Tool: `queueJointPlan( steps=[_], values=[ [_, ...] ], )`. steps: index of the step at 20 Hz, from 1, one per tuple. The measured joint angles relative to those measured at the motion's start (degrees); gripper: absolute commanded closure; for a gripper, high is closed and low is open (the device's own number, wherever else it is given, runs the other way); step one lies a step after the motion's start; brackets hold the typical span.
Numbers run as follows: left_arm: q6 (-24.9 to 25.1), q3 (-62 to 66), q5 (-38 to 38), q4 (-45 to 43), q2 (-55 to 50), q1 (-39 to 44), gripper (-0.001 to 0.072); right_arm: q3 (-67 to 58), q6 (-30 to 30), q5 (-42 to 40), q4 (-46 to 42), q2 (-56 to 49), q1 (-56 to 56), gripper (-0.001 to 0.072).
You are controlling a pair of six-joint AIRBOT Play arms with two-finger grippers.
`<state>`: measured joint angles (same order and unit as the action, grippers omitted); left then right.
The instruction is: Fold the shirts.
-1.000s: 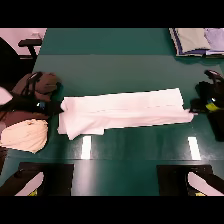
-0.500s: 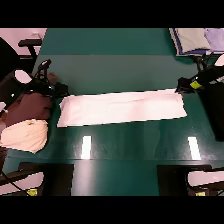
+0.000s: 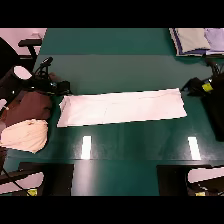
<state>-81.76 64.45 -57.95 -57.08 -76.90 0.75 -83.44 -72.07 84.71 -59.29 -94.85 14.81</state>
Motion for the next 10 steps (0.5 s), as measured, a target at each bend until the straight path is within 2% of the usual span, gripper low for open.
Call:
queueJointPlan(
  steps=[2,3,8,10],
  values=[
    [-0.2,0.1,0.8,1.6,-0.1,3.0,0.0681,3.1,1.8,0.2,1.0,-0.7,3.6,0.0101],
    [-0.6,0.2,1.7,2.3,-0.2,5.0,0.0681,4.2,2.6,0.3,1.8,-1.5,4.7,0.0138],
    [-4.0,2.2,6.2,3.5,-3.2,14.0,0.0681,6.7,5.8,0.6,9.0,-6.8,5.6,0.0145],
    [-4.8,4.3,6.8,3.8,-5.7,17.0,0.0681,6.9,6.4,-0.3,10.4,-8.3,4.1,0.0376]
  ],
)
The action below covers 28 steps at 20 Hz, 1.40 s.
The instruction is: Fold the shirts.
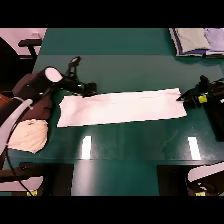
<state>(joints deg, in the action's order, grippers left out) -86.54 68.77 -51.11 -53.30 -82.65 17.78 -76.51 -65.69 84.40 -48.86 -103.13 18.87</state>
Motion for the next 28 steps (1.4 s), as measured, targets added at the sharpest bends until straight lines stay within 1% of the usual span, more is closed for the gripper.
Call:
queueJointPlan(
  steps=[2,3,6,12,15,20,24,28],
  values=[
    [-0.7,2.5,0.5,0.0,-3.1,2.7,0.0681,0.3,0.6,-1.7,0.6,-0.9,-1.8,0.0663],
    [-1.0,4.0,0.6,0.1,-4.9,4.0,0.0681,0.3,1.4,-2.3,0.5,-0.8,-2.6,0.0696],
    [-1.6,8.4,0.9,0.3,-10.3,7.5,0.0681,0.5,3.1,-4.0,0.4,1.8,-4.4,0.0697],
    [-2.4,16.5,0.9,0.5,-19.7,12.5,0.0681,0.2,4.2,-3.7,12.3,14.7,-7.5,0.0697],
    [-2.8,19.3,0.7,0.5,-22.5,13.8,0.0681,-2.8,3.3,-3.3,15.2,20.2,-12.0,0.0697],
    [-3.0,20.9,-0.1,-0.4,-24.1,14.3,0.0681,-11.3,0.5,-3.1,16.9,23.8,-20.9,0.0697],
    [-3.1,21.2,-0.6,-0.7,-24.2,14.2,0.0681,-14.9,-0.7,-4.1,17.1,24.4,-27.2,0.0697],
    [-3.1,21.6,-2.2,-1.9,-20.3,10.4,0.0681,-16.0,-1.1,-6.8,17.2,24.5,-33.8,0.0697]
  ],
)
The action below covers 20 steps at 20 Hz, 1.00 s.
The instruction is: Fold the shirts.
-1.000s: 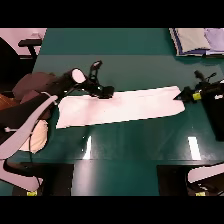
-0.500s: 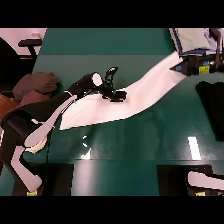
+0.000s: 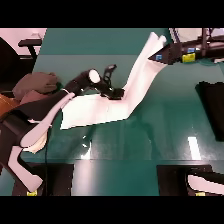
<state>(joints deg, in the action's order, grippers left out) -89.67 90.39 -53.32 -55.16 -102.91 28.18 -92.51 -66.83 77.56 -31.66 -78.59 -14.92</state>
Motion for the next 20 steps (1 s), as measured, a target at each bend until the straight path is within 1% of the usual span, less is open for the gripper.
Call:
queueJointPlan(
  steps=[5,6,7,8,9,10,12,15,17,20],
  values=[
    [0.0,1.1,-5.1,-8.0,13.0,-12.3,0.068,-1.1,0.4,-5.6,0.2,-3.2,-12.8,0.0692],
    [0.0,1.2,-5.6,-9.5,16.0,-15.0,0.068,-2.3,0.6,-7.3,0.2,-5.2,-16.4,0.0687],
    [0.0,1.3,-6.2,-11.2,19.1,-17.8,0.068,-3.8,0.8,-8.8,0.1,-7.6,-19.9,0.0665],
    [0.0,1.3,-6.8,-12.5,21.8,-20.1,0.068,-6.0,0.9,-10.4,0.2,-10.6,-23.6,0.0503],
    [0.0,1.4,-7.0,-13.5,24.6,-22.3,0.068,-8.3,1.0,-11.8,0.2,-13.6,-26.8,0.027],
    [0.1,1.4,-7.3,-14.2,26.9,-24.3,0.068,-11.1,1.2,-12.9,0.2,-17.0,-30.0,0.0192],
    [0.4,1.4,-8.1,-15.7,30.6,-27.7,0.068,-16.4,1.5,-13.3,-0.6,-23.0,-34.7,0.02],
    [1.4,1.4,-10.1,-16.6,33.8,-30.3,0.068,-21.2,0.3,-9.6,-4.2,-28.0,-36.7,0.0203],
    [1.9,1.4,-11.2,-17.1,34.8,-31.1,0.068,-19.7,-1.0,-7.1,-6.8,-28.0,-34.9,0.0208],
    [2.4,1.4,-12.4,-17.4,35.4,-31.7,0.068,-11.7,-2.5,-5.7,-10.3,-24.3,-28.7,0.0208]
  ],
)
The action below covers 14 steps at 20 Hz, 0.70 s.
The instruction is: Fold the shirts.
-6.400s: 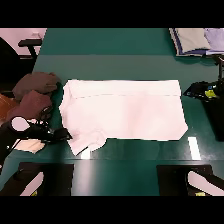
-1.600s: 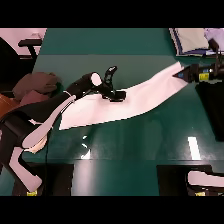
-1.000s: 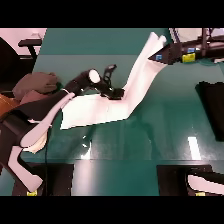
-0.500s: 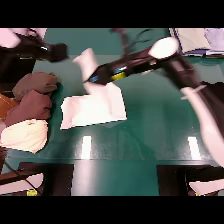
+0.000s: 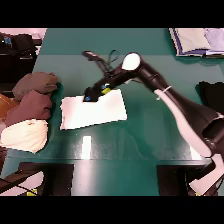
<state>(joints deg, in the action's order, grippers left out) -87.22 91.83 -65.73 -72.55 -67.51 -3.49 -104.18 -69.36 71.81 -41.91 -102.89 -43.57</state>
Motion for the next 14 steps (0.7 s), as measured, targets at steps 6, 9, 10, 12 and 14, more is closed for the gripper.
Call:
queueJointPlan(
  steps=[6,9,10,12,14],
  values=[
    [0.5,0.0,-0.5,0.0,0.2,-0.3,0.068,22.4,-5.0,-2.8,-4.8,7.3,17.0,0.0037],
    [0.5,0.0,-0.1,0.1,0.2,-0.4,0.068,28.0,-5.6,-4.8,-1.4,5.9,20.8,0.0046],
    [0.6,0.0,0.2,0.3,0.2,-0.4,0.068,28.5,-5.8,-5.0,-0.7,4.5,21.0,0.0058],
    [0.6,0.0,0.7,0.5,0.2,-0.4,0.068,27.5,-6.0,-5.6,2.3,1.4,19.7,0.0141],
    [0.6,0.0,0.9,0.7,0.2,-0.4,0.068,24.8,-6.1,-5.5,5.5,-2.3,17.4,0.0213]
  ],
)
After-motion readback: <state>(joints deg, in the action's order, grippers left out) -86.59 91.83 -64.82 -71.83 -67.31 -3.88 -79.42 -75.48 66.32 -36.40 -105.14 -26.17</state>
